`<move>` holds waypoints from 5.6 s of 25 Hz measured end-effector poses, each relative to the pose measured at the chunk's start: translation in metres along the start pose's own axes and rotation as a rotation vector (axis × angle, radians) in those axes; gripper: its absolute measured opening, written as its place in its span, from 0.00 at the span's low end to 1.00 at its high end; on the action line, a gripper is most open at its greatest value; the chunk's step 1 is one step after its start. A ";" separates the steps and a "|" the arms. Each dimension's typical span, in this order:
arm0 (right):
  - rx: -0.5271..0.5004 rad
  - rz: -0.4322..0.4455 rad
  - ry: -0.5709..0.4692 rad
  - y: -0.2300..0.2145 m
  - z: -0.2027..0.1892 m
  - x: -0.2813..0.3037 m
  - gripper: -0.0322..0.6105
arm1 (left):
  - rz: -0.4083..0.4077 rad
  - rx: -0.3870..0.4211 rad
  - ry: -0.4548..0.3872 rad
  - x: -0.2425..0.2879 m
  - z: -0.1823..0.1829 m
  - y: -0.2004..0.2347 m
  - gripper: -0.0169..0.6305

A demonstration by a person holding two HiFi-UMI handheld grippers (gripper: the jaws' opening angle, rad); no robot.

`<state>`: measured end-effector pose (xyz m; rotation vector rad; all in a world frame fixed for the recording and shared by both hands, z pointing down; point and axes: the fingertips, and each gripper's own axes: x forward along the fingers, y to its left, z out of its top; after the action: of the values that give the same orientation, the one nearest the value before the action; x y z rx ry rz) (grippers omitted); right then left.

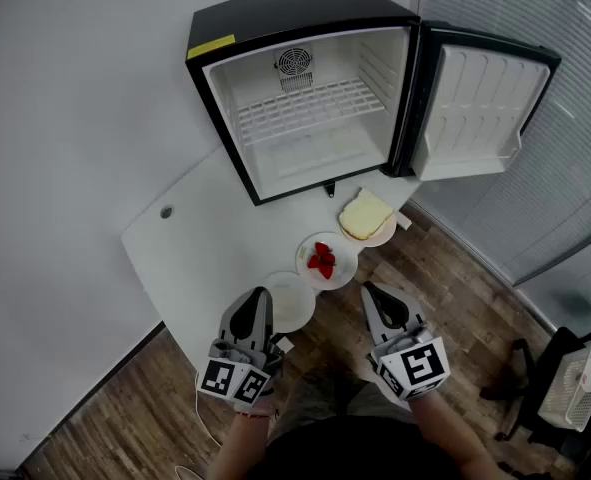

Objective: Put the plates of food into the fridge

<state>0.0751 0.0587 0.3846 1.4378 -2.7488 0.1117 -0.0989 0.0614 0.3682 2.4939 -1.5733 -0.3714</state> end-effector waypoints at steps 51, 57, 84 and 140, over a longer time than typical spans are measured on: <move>0.481 -0.352 0.327 -0.191 -0.167 0.089 0.27 | -0.052 -0.023 -0.021 0.166 -0.046 0.034 0.04; 0.776 -0.385 0.305 -0.211 -0.191 0.104 0.29 | -0.021 -0.034 -0.015 0.170 -0.055 0.044 0.04; 1.285 -0.322 0.182 -0.210 -0.199 0.121 0.08 | 0.025 -0.050 -0.023 0.167 -0.059 0.054 0.04; 1.184 -0.535 -0.106 -0.280 -0.112 0.322 0.08 | -0.060 -0.095 -0.027 0.256 -0.054 0.128 0.04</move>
<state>0.1214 -0.3545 0.5306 2.3112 -2.1915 1.8805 -0.0872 -0.2238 0.4246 2.4781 -1.4569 -0.4791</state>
